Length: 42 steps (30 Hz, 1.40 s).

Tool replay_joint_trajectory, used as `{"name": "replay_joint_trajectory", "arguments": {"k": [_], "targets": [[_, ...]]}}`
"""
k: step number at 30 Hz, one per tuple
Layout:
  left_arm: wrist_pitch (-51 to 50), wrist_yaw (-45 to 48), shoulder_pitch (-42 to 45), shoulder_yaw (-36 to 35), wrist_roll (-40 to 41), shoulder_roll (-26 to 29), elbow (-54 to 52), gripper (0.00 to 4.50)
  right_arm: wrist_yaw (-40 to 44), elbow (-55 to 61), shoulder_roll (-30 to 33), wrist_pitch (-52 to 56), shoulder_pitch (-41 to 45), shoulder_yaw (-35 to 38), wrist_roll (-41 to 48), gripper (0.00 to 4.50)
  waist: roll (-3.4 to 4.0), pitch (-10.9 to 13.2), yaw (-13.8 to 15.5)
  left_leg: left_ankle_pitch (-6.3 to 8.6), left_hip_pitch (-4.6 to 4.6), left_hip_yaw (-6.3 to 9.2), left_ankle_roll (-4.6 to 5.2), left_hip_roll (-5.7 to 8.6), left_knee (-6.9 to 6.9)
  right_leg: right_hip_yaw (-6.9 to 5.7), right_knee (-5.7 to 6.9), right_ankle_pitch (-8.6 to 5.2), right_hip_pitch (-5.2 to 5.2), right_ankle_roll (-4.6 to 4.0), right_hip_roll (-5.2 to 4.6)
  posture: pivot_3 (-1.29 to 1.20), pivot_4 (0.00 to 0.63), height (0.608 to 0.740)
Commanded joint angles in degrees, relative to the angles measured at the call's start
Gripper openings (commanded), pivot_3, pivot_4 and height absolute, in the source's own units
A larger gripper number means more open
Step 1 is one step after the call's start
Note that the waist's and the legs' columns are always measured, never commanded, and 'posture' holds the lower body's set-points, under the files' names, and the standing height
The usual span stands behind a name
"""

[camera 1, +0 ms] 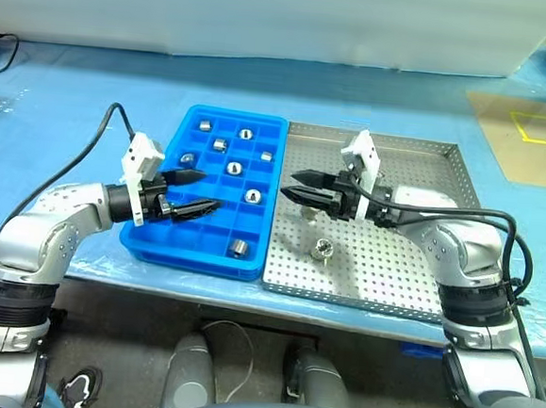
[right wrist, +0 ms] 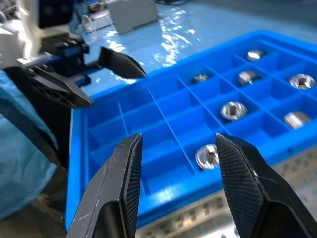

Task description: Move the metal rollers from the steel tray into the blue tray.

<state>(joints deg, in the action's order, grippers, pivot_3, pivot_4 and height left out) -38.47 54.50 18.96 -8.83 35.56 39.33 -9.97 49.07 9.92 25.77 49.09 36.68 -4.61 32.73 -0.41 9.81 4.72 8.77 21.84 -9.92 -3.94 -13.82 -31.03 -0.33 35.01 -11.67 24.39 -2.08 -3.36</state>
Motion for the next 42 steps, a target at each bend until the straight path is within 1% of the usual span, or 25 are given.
{"name": "replay_joint_trajectory", "arguments": {"k": [1, 4, 6, 9, 12, 15, 17, 18, 19, 22, 25, 28, 34, 37, 42], "targets": [[1.3, -0.4, -0.5, -4.0, 0.5, 2.3, -1.4, 4.50, 2.3, -3.8, -4.2, -3.3, 5.2, -4.9, -1.2, 2.36, 0.00, 0.0, -0.3, -0.01, -0.01, 0.00, -0.02, -0.01, 0.00, -0.01, 0.03, 0.00, 0.02, 0.00, 0.00, 0.06, 0.150, 0.740], [1.1, -0.4, -0.8, -5.0, 0.6, 3.6, -1.6, 4.50, 3.6, -6.5, -6.1, -5.8, 7.1, -7.3, -3.2, 2.36, 0.00, 0.0, 0.0, -0.03, 0.04, 0.04, -0.05, -0.01, 0.04, -0.08, 0.01, -0.01, 0.03, 0.00, -0.01, 0.08, 0.150, 0.740], [0.6, -0.5, -1.3, -5.5, 1.2, 4.2, -2.5, 4.50, 4.8, -6.0, -5.3, -5.8, 6.7, -7.0, -2.7, 2.36, 0.01, 0.0, 0.8, -0.02, 0.14, 0.05, -0.03, 0.01, 0.03, -0.09, -0.06, 0.00, 0.03, -0.01, -0.04, 0.08, 0.150, 0.740], [-0.2, -0.8, -2.6, -6.1, 2.0, 4.6, -4.0, 4.50, 6.3, -3.6, -0.7, -4.7, 3.7, -4.9, -2.0, 2.36, -0.02, 0.0, 1.8, 0.01, 0.27, 0.06, 0.01, 0.05, 0.00, -0.15, -0.15, 0.03, 0.02, -0.05, -0.10, 0.08, 0.150, 0.740], [-0.8, -1.1, -3.6, -6.1, 2.5, 4.4, -4.9, 4.50, 7.3, 0.8, 5.0, -1.1, -0.6, 0.1, 1.8, 2.36, -0.02, 0.0, 2.6, 0.02, 0.25, 0.06, 0.02, 0.04, 0.00, -0.15, -0.17, 0.03, -0.01, -0.05, -0.10, 0.07, 0.150, 0.740], [-0.8, -1.3, -2.9, -4.8, 2.6, 3.6, -4.5, 4.50, 9.4, 7.2, 13.1, 1.1, -8.9, 4.2, 4.0, 2.91, -0.01, 0.0, 2.8, 0.02, 0.22, 0.07, 0.01, 0.01, 0.02, -0.16, -0.16, 0.02, -0.01, -0.02, -0.08, 0.03, 0.150, 0.740], [-0.6, -1.0, -2.1, -3.8, 2.4, 3.2, -3.8, 4.50, 8.6, 9.7, 16.0, 3.4, -13.6, 6.0, 5.3, 3.59, -0.02, 0.0, 2.8, 0.02, 0.18, 0.06, 0.01, 0.02, 0.02, -0.13, -0.17, -0.16, -0.04, 0.28, -0.07, 0.01, 0.150, 0.740], [-0.3, -0.7, -1.1, -2.6, 2.0, 2.7, -3.0, 4.50, 7.7, 10.6, 17.2, 3.6, -17.8, 6.1, 4.6, 3.92, -0.01, 0.0, 2.5, 0.02, 0.13, 0.06, 0.01, 0.01, 0.02, -0.12, -0.17, -0.18, -0.07, 0.32, -0.06, 0.01, 0.150, 0.740], [-0.1, -0.5, -0.3, -1.7, 1.7, 2.3, -2.4, 4.50, 7.0, 11.2, 17.9, 3.6, -20.7, 6.1, 4.0, 3.92, 0.01, 0.0, 2.5, 0.01, 0.07, 0.06, 0.00, 0.01, 0.02, -0.09, -0.17, -0.20, -0.07, 0.35, -0.04, 0.01, 0.150, 0.740], [0.5, 0.4, 1.6, 0.1, 1.0, 1.9, -0.5, 4.50, 4.2, 11.1, 16.7, 1.5, -24.6, 4.5, 1.5, 3.92, 0.04, 0.0, 1.5, 0.01, -0.10, 0.03, 0.00, -0.02, 0.04, -0.06, -0.15, -0.21, -0.13, 0.37, -0.02, -0.04, 0.150, 0.740], [1.0, 1.3, 3.8, 1.6, 0.4, 1.6, 1.1, 4.50, 0.2, 9.3, 11.7, -0.7, -24.5, 2.9, -0.3, 3.92, 0.03, 0.0, 0.3, 0.00, -0.11, 0.02, 0.00, -0.03, 0.01, -0.05, -0.12, -0.20, -0.10, 0.38, -0.01, -0.06, 0.150, 0.740], [1.3, 2.0, 5.2, 2.0, 0.0, 1.9, 2.3, 4.50, -1.9, 7.1, 9.2, -4.6, -24.0, 1.0, -3.8, 3.92, 0.04, 0.0, 0.0, -0.01, -0.11, 0.02, -0.01, 0.00, -0.01, -0.05, -0.11, -0.19, -0.10, 0.39, -0.03, -0.06, 0.150, 0.740], [1.6, 3.1, 5.6, 1.8, -0.4, 2.4, 3.0, 4.50, -3.2, 4.9, 7.7, -7.6, -23.6, 1.3, -5.3, 3.92, 0.04, 0.0, 0.0, 0.01, 0.02, 0.02, 0.02, 0.03, 0.00, -0.07, -0.16, -0.18, -0.10, 0.36, -0.04, -0.05, 0.150, 0.740], [1.4, 3.1, 5.3, 1.9, -0.4, 2.2, 2.4, 4.50, -3.7, 2.1, 6.8, -8.8, -23.0, 1.2, -6.1, 3.92, 0.04, 0.0, 0.0, 0.03, 0.02, 0.02, 0.05, 0.02, 0.01, -0.08, -0.17, -0.04, -0.10, 0.12, -0.04, -0.05, 0.150, 0.740], [1.3, 3.1, 5.4, 2.0, -0.4, 2.1, 2.4, 4.50, -3.5, 0.3, 6.0, -10.2, -23.4, 0.2, -7.4, 3.92, 0.04, 0.0, 0.0, 0.03, 0.01, 0.02, 0.05, 0.03, -0.02, -0.07, -0.16, -0.15, -0.10, 0.32, -0.05, -0.05, 0.150, 0.740]]}}
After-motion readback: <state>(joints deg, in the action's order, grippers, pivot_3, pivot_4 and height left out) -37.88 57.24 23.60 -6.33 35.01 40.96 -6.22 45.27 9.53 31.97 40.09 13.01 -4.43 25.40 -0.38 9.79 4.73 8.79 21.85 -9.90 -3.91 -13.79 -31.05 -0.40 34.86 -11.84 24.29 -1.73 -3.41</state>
